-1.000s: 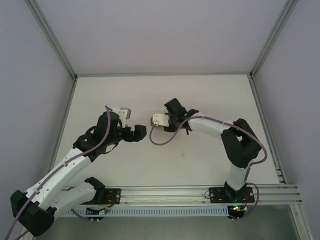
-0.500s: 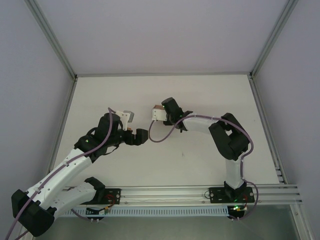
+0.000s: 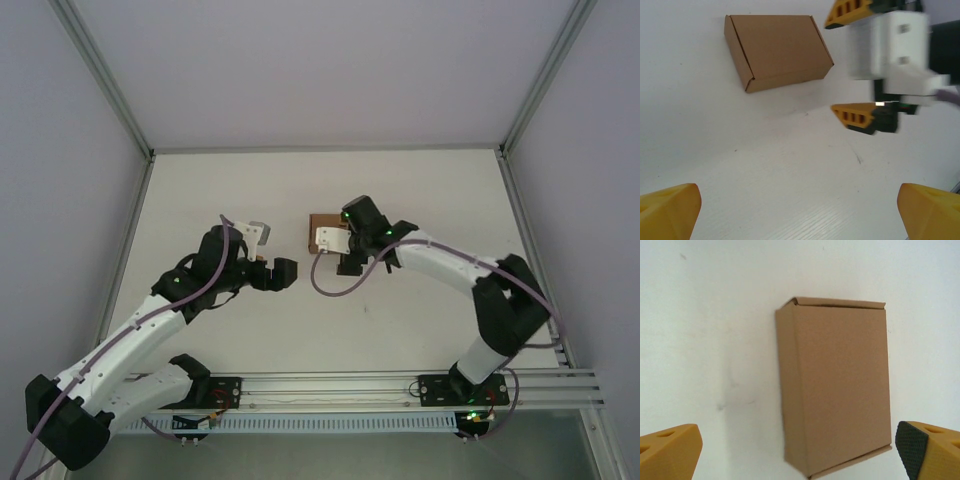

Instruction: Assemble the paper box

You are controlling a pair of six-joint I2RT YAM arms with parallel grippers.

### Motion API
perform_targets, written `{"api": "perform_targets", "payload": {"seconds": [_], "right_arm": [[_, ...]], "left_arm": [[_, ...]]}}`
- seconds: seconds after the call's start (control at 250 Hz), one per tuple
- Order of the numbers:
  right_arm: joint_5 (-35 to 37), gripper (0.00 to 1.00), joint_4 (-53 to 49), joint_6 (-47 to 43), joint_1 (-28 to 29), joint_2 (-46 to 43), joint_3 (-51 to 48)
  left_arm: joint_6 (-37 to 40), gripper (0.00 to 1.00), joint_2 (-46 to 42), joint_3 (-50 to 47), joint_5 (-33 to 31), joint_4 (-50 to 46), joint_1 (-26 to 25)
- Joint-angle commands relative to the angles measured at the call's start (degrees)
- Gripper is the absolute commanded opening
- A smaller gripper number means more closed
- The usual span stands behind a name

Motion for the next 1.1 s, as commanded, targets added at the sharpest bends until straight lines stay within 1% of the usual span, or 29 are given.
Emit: {"api": "perform_targets", "payload": {"seconds": [0.0, 0.048, 0.116, 0.22, 0.299, 0.335, 0.419, 0.487, 0.547, 0.595, 0.667, 0.687, 0.727, 0.771, 0.795, 0.807, 0.811, 0.823, 0.842, 0.862, 0.898, 0.922, 0.934, 0.95, 0.962, 0.974, 1.01, 1.054, 1.098], "right_arm": [[-7.0, 1.0, 0.0, 10.4, -0.6, -6.8, -5.6], [-6.5, 1.0, 6.3, 16.5, -1.7, -11.3, -9.8], [-2.7, 1.0, 14.9, 27.5, -4.1, -17.8, -15.2], [1.2, 1.0, 17.9, 40.4, -11.0, -27.0, -20.5], [7.8, 1.0, 20.9, 48.7, -16.7, -32.2, -25.1], [9.4, 1.0, 21.4, 51.9, -19.5, -34.0, -27.0], [9.9, 1.0, 23.9, 54.2, -26.4, -36.1, -32.0], [8.7, 1.0, 28.2, 54.2, -29.1, -36.5, -36.5], [6.9, 1.0, 36.3, 53.0, -30.2, -35.1, -41.3], [7.6, 1.0, 42.9, 52.7, -30.3, -33.6, -44.3], [7.8, 1.0, 53.0, 53.3, -31.1, -30.5, -48.2], [7.5, 1.0, 56.3, 53.5, -31.4, -29.3, -49.1], [6.3, 1.0, 64.0, 53.5, -32.1, -25.8, -51.0], [5.7, 1.0, 73.5, 53.9, -33.0, -20.6, -52.8], [5.6, 1.0, 79.5, 53.7, -33.4, -17.2, -53.4], [6.0, 1.0, 82.3, 54.1, -33.5, -15.6, -53.5], [6.4, 1.0, 83.5, 55.7, -33.7, -14.6, -53.5], [6.5, 1.0, 84.3, 56.9, -33.8, -13.7, -53.5], [4.2, 1.0, 86.6, 58.0, -34.9, -10.8, -53.2], [2.5, 1.0, 87.0, 58.2, -35.7, -8.6, -52.6], [0.0, 1.0, 88.6, 58.4, -36.7, -1.4, -49.6], [0.4, 1.0, 90.5, 58.0, -36.6, 1.3, -47.7], [0.0, 1.0, 87.5, 57.9, -36.6, 0.4, -46.8], [-0.9, 1.0, 79.3, 58.4, -36.9, -2.3, -45.2], [-1.7, 1.0, 72.5, 58.5, -37.2, -4.3, -43.7], [-2.8, 1.0, 67.5, 59.0, -37.7, -5.3, -41.8], [-5.1, 1.0, 62.8, 59.6, -38.9, -3.8, -38.0], [-6.7, 1.0, 66.3, 61.3, -40.5, -3.1, -39.0], [-5.2, 1.0, 70.0, 62.1, -40.7, -2.7, -40.6]], "left_arm": [[1.4, 1.0, -0.3, -1.6, -5.7, 4.1, 0.4], [0.8, 1.0, -0.5, -2.8, -11.4, 5.9, 0.5], [-0.5, 1.0, 0.3, -3.3, -22.6, 7.4, 1.1], [0.4, 1.0, 4.0, -2.5, -35.6, 8.4, 3.9], [2.7, 1.0, 7.4, -5.6, -47.4, 18.9, 5.8], [3.5, 1.0, 8.6, -7.7, -49.9, 24.3, 7.2], [7.1, 1.0, 10.8, -14.2, -48.8, 38.9, 10.9], [8.9, 1.0, 12.7, -19.4, -46.0, 49.5, 13.4], [11.6, 1.0, 14.3, -23.1, -44.1, 56.6, 14.5], [13.0, 1.0, 16.5, -25.7, -43.1, 62.8, 15.3], [13.0, 1.0, 21.9, -27.7, -41.3, 69.4, 16.7], [13.9, 1.0, 23.4, -27.6, -41.8, 72.2, 17.1], [14.8, 1.0, 24.1, -26.0, -40.9, 69.7, 17.1], [15.6, 1.0, 24.9, -24.5, -37.1, 67.8, 18.0], [16.3, 1.0, 25.7, -23.9, -36.1, 67.5, 18.2], [16.6, 1.0, 25.9, -23.6, -35.7, 67.2, 18.3], [16.7, 1.0, 26.1, -23.5, -35.7, 67.1, 18.4], [16.9, 1.0, 26.3, -23.2, -35.4, 66.8, 18.3], [17.4, 1.0, 26.8, -22.8, -34.9, 66.8, 18.5], [17.9, 1.0, 27.3, -22.5, -34.6, 67.2, 18.7], [18.6, 1.0, 28.6, -22.6, -34.8, 68.8, 19.1], [18.2, 1.0, 30.6, -23.7, -33.9, 72.9, 20.3], [17.5, 1.0, 32.1, -24.3, -33.4, 75.5, 21.1], [16.2, 1.0, 34.5, -24.9, -32.4, 79.3, 22.6], [15.8, 1.0, 36.0, -25.4, -30.1, 82.6, 24.2], [14.9, 1.0, 36.9, -25.7, -27.7, 82.9, 25.5], [12.6, 1.0, 38.0, -24.6, -25.1, 81.7, 28.1], [12.0, 1.0, 35.5, -22.8, -22.6, 73.7, 28.4], [12.8, 1.0, 37.2, -23.5, -22.5, 78.0, 28.4]]}}
